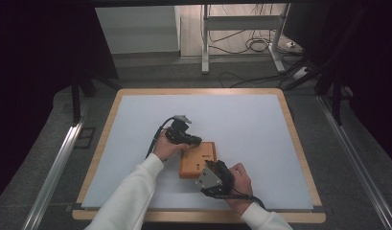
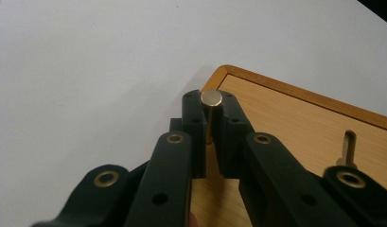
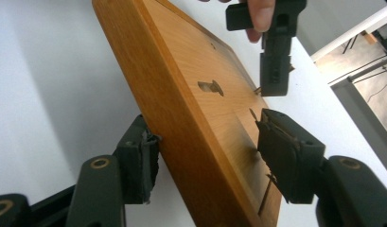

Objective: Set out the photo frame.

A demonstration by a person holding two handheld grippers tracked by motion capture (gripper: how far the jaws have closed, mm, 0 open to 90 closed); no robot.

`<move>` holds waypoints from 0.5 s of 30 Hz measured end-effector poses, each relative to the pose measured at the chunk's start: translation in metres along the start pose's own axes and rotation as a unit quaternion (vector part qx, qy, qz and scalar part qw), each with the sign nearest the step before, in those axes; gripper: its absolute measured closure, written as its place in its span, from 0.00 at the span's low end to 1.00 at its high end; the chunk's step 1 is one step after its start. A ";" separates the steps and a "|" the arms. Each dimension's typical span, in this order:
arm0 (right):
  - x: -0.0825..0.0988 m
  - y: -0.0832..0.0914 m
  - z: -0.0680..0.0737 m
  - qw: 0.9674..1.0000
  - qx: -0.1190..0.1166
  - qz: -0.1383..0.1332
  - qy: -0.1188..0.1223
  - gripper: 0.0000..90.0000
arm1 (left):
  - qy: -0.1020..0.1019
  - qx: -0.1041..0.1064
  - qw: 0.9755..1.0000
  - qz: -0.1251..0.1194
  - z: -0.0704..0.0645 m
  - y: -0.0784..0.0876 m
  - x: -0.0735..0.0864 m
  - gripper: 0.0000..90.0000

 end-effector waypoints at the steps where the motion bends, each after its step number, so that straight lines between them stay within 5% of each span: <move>1: 0.000 0.000 0.000 1.000 0.000 0.000 0.000 0.46 | -0.001 -0.001 1.000 0.000 0.000 0.000 0.000 0.93; 8: 0.001 0.002 -0.001 1.000 0.000 -0.005 0.001 0.48 | -0.029 -0.029 0.999 -0.006 -0.005 0.004 0.000 0.87; 10: 0.000 0.003 -0.002 1.000 -0.001 -0.008 0.000 0.49 | -0.025 -0.041 0.999 -0.014 -0.006 0.011 0.002 0.71; 15: 0.000 0.004 -0.003 1.000 -0.001 -0.009 0.000 0.49 | -0.022 -0.068 0.997 -0.040 -0.011 0.039 0.013 0.53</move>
Point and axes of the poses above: each handheld gripper's, and its own axes: y roughly backward along the jaws, x roughly out of its underside, z roughly to its left, the point moved 2 cm from there along -y, roughly forward along the jaws, and after that the axes turned 2 degrees about x, right-handed, at the moved point
